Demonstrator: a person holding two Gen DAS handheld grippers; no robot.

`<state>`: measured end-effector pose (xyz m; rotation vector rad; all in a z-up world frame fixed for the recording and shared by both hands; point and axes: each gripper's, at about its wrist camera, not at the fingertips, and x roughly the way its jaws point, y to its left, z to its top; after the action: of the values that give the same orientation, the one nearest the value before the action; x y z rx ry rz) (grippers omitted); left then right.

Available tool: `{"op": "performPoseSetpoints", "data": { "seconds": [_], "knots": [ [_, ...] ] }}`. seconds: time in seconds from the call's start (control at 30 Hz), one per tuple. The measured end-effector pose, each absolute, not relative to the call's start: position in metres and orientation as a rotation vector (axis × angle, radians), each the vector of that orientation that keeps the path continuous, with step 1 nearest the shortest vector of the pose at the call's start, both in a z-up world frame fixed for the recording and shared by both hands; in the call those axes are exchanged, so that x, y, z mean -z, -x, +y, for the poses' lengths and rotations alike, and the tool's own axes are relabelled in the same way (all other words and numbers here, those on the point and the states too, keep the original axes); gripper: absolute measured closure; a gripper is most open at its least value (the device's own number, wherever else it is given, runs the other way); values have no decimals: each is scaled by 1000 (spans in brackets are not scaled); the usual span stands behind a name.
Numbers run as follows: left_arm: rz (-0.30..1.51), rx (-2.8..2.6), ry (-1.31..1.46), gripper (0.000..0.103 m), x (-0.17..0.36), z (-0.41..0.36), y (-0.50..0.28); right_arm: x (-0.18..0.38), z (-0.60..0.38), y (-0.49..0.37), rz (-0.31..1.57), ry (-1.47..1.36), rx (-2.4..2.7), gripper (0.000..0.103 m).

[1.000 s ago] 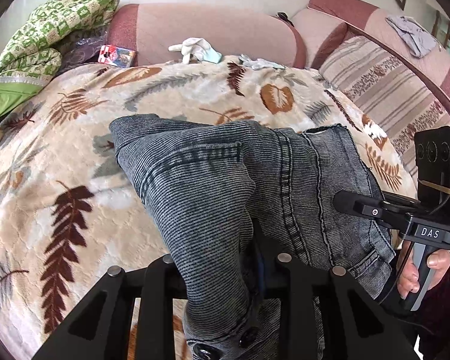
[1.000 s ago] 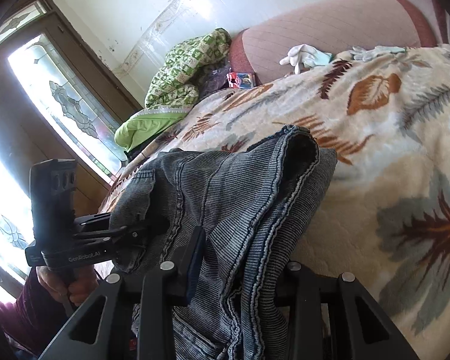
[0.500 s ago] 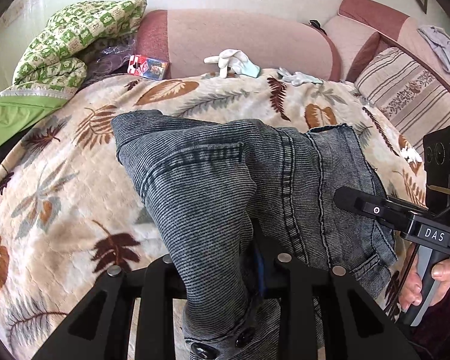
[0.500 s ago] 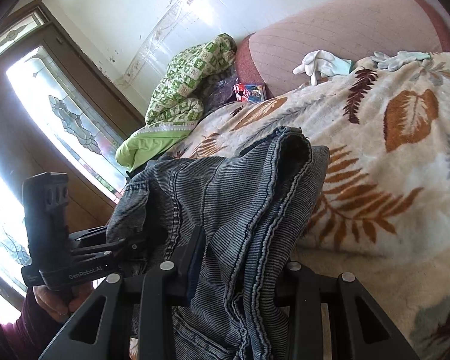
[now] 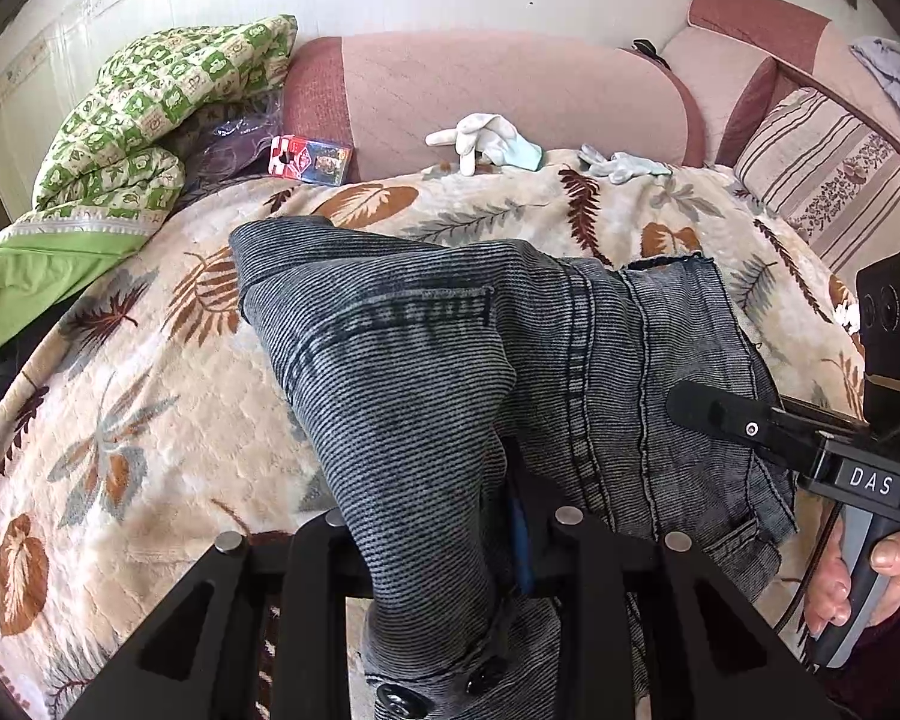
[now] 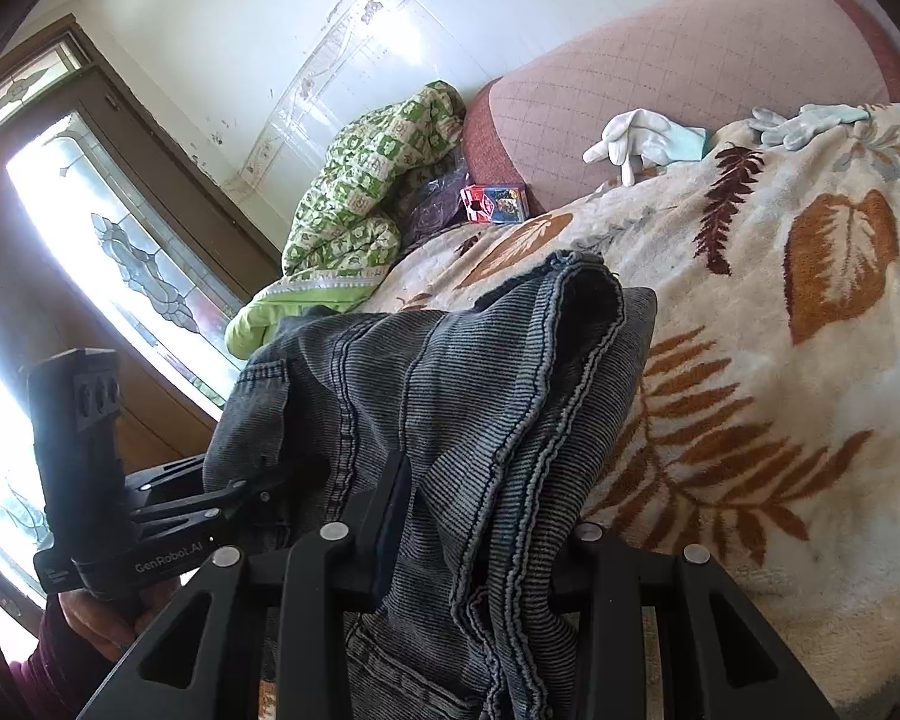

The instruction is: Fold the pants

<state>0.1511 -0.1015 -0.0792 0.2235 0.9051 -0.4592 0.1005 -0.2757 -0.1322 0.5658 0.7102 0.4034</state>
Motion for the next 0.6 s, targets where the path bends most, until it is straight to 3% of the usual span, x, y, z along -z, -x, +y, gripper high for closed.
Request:
{"op": "performPoseSetpoints", "data": {
  "seconds": [0.6],
  "knots": [
    [925,444,-240,73,95,-105,-161,145,-274,-114,764,-548,-375,66]
  ]
}}
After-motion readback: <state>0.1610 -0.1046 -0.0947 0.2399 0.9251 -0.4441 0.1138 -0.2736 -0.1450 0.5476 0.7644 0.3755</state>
